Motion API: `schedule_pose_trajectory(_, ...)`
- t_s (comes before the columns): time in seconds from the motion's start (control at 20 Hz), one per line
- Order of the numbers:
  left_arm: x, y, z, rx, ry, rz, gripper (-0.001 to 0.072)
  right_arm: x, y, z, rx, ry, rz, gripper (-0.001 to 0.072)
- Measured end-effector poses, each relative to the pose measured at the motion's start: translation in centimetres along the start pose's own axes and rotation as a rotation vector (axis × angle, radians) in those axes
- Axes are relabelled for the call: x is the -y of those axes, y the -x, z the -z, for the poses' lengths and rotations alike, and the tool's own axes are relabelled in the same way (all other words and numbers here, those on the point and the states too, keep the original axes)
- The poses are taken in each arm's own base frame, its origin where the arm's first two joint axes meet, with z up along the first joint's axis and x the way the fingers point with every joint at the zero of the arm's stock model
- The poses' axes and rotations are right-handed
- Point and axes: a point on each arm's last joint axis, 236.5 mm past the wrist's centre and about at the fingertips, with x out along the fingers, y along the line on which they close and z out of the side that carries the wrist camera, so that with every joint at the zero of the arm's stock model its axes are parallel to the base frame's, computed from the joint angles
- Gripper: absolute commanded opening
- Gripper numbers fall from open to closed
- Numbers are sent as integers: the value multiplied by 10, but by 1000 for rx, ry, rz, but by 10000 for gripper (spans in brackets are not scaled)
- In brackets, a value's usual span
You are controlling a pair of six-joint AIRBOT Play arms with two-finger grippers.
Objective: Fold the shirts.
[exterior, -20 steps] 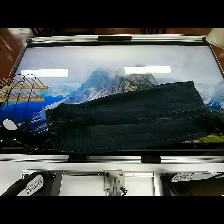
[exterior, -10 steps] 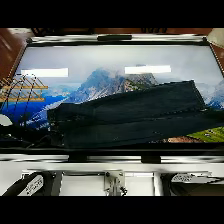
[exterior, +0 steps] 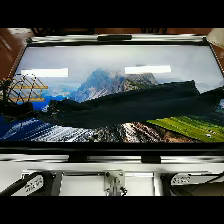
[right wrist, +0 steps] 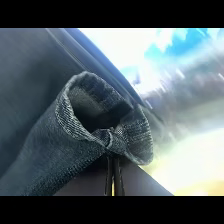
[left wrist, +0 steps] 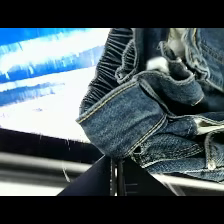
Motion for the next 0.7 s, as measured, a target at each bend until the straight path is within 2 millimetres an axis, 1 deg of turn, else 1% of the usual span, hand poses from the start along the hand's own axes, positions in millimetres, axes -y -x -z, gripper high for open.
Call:
schedule_pose_trajectory(0.15, 6, -15, -30, -27, 40, 44, 50, -36, -34, -22, 43, 42, 26, 90)
schedule_pose_trajectory(0.2, 8, -20, -43, -27, 49, 60, 50, -45, -43, -29, 58, 53, 37, 90)
schedule_pose_trajectory(0.3, 14, -24, -67, -17, 66, 94, 50, -52, -61, -38, 65, 63, 77, 90)
schedule_pose_trajectory(0.35, 18, -25, -79, -5, 77, 110, 51, -52, -69, -43, 75, 59, 94, 90)
schedule_pose_trajectory(0.45, 20, -28, -99, 16, 105, 126, 51, -50, -84, -46, 77, 40, 116, 91)
schedule_pose_trajectory(0.6, 26, -41, -120, 38, 157, 163, 50, -58, -102, -54, 113, 17, 98, 91)
schedule_pose_trajectory(0.7, 31, -53, -132, 51, 178, 182, 50, -70, -112, -62, 151, -12, 57, 90)
